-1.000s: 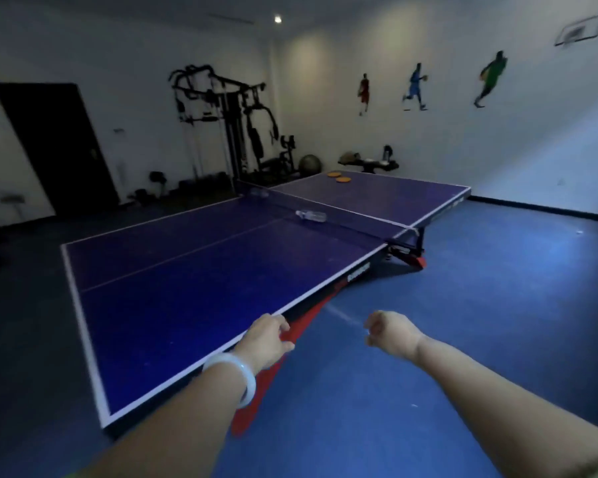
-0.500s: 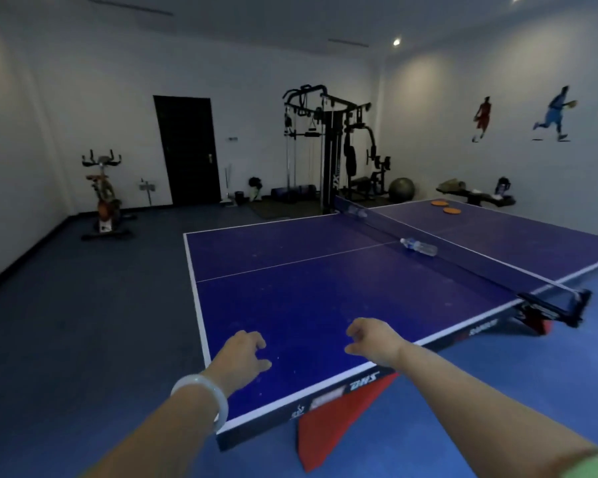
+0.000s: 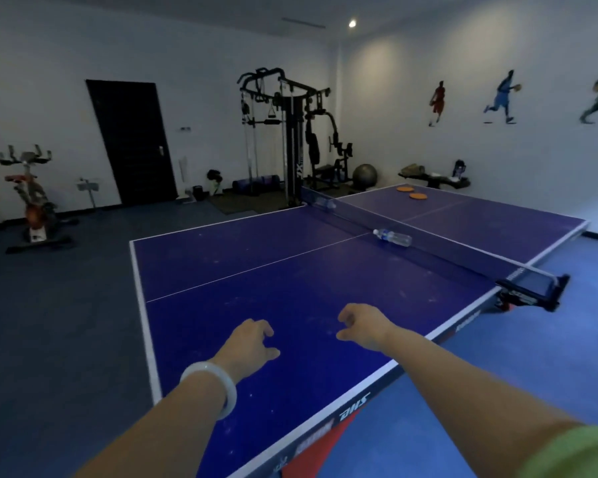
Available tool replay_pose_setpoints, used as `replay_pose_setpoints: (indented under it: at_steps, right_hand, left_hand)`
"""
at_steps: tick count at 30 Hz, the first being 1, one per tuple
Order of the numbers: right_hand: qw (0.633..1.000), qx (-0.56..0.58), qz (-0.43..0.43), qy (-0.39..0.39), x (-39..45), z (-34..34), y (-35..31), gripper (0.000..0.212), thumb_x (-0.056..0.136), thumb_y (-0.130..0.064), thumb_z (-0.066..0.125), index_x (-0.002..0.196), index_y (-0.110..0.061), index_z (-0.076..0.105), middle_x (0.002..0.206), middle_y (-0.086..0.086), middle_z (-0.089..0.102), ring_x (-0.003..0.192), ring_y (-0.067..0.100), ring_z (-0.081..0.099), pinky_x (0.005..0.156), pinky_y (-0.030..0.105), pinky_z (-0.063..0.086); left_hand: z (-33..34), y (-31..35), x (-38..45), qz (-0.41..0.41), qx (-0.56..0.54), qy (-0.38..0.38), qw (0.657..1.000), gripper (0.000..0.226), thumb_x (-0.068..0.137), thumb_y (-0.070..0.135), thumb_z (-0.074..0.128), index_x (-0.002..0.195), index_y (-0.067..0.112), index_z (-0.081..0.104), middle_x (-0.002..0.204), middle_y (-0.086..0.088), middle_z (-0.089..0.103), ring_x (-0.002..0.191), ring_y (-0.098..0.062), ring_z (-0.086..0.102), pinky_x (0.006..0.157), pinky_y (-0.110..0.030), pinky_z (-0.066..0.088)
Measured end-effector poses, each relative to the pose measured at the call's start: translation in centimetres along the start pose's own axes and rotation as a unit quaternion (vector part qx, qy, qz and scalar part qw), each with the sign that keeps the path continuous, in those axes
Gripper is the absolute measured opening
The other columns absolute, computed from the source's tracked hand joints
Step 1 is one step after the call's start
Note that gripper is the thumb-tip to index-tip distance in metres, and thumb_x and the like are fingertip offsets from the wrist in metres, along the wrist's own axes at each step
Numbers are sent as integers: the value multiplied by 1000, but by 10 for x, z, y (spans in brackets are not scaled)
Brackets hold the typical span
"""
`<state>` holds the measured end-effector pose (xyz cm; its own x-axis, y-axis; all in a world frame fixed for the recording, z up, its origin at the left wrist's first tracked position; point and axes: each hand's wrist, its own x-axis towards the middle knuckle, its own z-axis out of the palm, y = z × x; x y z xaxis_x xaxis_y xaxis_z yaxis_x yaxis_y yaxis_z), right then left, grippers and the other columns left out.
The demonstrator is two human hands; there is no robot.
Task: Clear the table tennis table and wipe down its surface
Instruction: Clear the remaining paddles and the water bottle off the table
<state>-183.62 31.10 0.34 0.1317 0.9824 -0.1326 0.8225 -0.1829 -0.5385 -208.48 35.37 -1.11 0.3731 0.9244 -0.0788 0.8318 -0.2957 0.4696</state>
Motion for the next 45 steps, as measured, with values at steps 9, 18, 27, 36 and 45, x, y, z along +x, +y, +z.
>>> replay_pose_setpoints:
  at_steps: [9,18,27,36,45]
  right_hand:
    - [994,-2,107,13,69,-22,75,52,91,-27,68,136,-11,48,133,9,53,115,24,55,87,28,46]
    - [978,15,194,71,132,-103,169,50,90,-26,70,134,-13,49,130,9,55,110,24,57,82,27,46]
    - [971,44,213,101,180,-180,330,51,89,-22,71,135,-11,50,129,9,56,110,24,57,80,24,42]
    - [984,21,178,0,282,-244,449,53,91,-25,69,138,-12,46,134,8,53,117,24,55,87,27,45]
    - [991,29,120,-50,444,-270,491,49,92,-26,68,136,-16,48,131,2,53,102,14,52,80,23,43]
  left_hand:
    - [46,43,119,62,-45,-66,995,42,91,34,67,128,22,52,121,3,47,103,-10,51,81,-19,41]
    - [80,132,270,122,-33,-108,986,43,91,33,67,129,18,51,125,1,47,111,-14,50,96,-29,47]
    - [182,285,374,153,-7,-152,976,45,90,36,67,129,19,51,130,-1,44,120,-22,47,104,-41,43]
    - [225,375,470,95,12,-135,986,48,90,36,67,132,19,50,134,-3,44,123,-21,45,108,-41,40]
    - [244,363,615,-1,1,-101,995,52,89,38,68,132,18,49,133,-3,41,120,-20,46,105,-38,43]
